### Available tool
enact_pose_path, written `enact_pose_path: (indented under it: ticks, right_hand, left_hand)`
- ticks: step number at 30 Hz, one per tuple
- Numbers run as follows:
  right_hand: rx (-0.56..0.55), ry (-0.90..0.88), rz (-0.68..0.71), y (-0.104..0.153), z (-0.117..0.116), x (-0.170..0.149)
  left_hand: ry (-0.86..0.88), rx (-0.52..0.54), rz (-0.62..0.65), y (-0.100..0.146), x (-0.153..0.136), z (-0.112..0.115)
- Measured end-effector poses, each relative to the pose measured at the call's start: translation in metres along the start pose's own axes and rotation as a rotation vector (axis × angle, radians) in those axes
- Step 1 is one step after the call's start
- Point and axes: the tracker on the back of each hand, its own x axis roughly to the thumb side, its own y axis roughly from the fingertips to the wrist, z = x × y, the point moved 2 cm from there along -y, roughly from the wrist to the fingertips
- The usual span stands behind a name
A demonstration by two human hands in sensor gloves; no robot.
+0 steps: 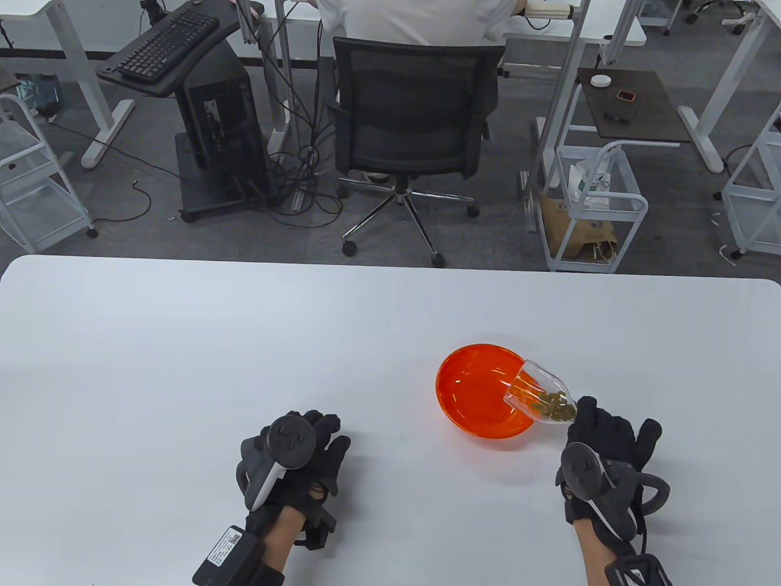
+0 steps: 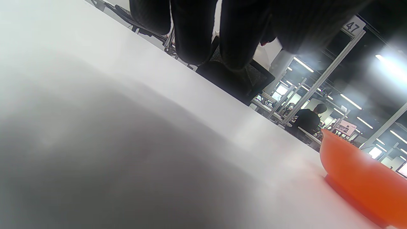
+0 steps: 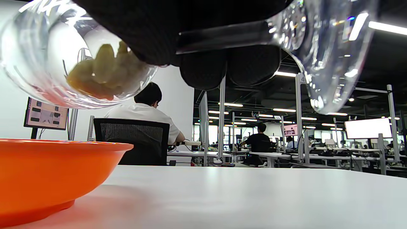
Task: Pour raisins from wine glass into the bowl
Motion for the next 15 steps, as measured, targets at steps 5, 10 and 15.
enact_pose_path:
  ticks: [5,10,15]
  right_hand:
    - [-0.008,0.025,0.01,-0.0001,0.0012,0.0022]
    - [-0.014,0.047,0.018,0.0001,0.002,0.0042]
    - [-0.017,0.075,0.028,0.0003,0.0027,0.0071]
  left_hand:
    - [-0.004,-0.003,-0.009,-0.0011,-0.0023,0.0004]
    - [-0.006,-0.006,-0.014,-0.0014,-0.0034,0.0001]
    - [-0.009,-0.01,-0.016,-0.0013,-0.0036,0.0003]
